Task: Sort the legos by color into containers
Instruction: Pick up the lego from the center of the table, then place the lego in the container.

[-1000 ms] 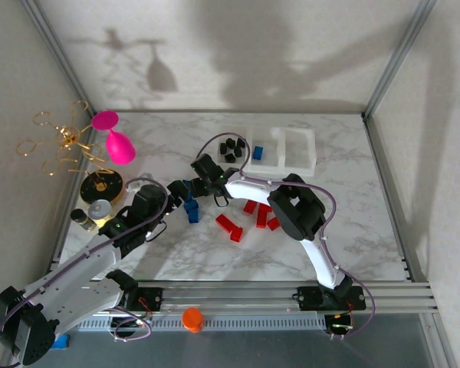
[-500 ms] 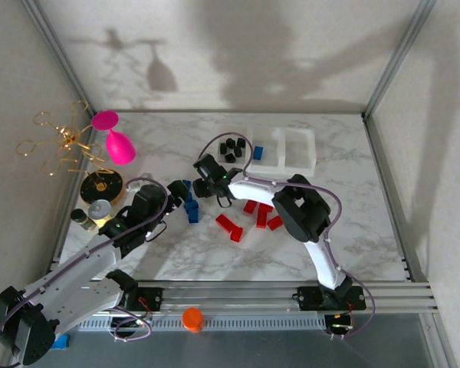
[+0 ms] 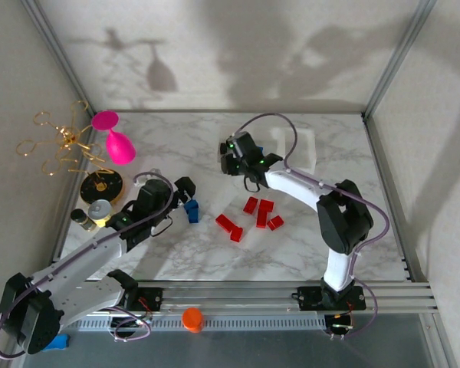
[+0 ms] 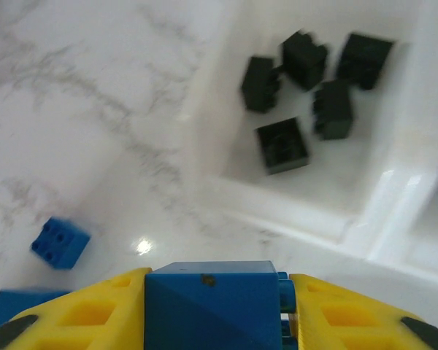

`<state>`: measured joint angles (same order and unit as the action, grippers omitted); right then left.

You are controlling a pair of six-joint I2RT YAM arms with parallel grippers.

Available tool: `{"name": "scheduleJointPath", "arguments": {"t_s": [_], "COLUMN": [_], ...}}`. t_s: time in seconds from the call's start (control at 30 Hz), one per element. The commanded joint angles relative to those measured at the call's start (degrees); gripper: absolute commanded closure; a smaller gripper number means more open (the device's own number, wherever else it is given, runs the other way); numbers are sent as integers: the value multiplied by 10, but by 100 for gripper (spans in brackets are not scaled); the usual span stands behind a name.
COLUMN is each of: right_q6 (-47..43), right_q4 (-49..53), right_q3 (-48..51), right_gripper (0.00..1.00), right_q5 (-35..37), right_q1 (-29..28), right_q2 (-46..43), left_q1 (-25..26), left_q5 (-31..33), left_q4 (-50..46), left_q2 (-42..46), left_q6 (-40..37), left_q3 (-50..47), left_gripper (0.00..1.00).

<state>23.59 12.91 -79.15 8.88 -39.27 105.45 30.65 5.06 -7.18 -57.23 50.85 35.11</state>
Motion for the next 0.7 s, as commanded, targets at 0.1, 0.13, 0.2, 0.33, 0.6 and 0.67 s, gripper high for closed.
{"name": "scheduleJointPath", "arguments": {"t_s": [0.1,0.13,0.2,0.33,0.6,0.67], "right_q6": [-11,-14,-23,-34,-50,-57], "right_q4": [9,7,8,4,-16,-11], "right_q3": [-7,-13,-32,-61,-133,-158], "right_gripper": [68,68,68,67,67,65], "right_q5": [34,40,52,63,81,96], "right_q1": [69,76,91,115,142,143], "right_q2": [2,9,25,54,136,160], "left_q1": [13,16,20,27,33,33], "left_q5": [-28,-30,-38,-47,-59,-59], "left_q4": [57,64,81,92,107,109], "left_q2": [-61,-69,-89,-124,-165,-168], "left_q6": [-14,-14,-14,-18,-28,-29], "left_q3": [51,55,63,88,118,120], "left_gripper": [0,0,0,0,0,0]}}
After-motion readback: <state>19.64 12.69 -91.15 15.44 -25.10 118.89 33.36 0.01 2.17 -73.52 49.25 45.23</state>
